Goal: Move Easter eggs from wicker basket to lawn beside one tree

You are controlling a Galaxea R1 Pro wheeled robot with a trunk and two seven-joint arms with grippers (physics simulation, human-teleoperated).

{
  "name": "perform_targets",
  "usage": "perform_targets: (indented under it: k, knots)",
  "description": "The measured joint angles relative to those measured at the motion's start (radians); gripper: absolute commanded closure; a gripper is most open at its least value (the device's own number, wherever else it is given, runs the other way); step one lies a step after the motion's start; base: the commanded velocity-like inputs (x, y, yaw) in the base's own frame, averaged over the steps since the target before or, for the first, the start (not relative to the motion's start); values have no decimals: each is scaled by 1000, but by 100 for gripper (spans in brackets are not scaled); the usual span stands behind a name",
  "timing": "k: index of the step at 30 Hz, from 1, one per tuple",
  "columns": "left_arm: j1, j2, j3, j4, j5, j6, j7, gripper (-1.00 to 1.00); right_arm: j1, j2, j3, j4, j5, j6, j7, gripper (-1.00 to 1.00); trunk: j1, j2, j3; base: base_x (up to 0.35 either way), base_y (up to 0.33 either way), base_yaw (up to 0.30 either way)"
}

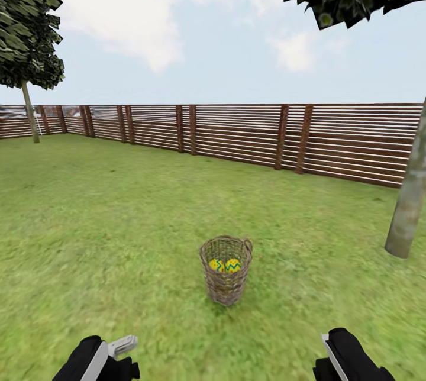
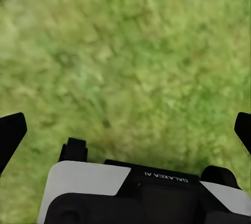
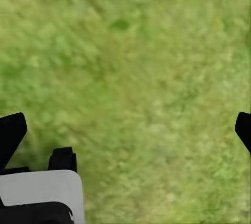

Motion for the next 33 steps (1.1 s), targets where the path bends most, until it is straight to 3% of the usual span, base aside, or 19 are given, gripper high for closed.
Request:
perform_targets:
  k: [33]
  knots:
    - [0, 3, 6, -1, 2, 0, -1, -100, 0, 8, 1, 2, 1, -1, -1, -100, 0, 0, 0, 319, 97, 0]
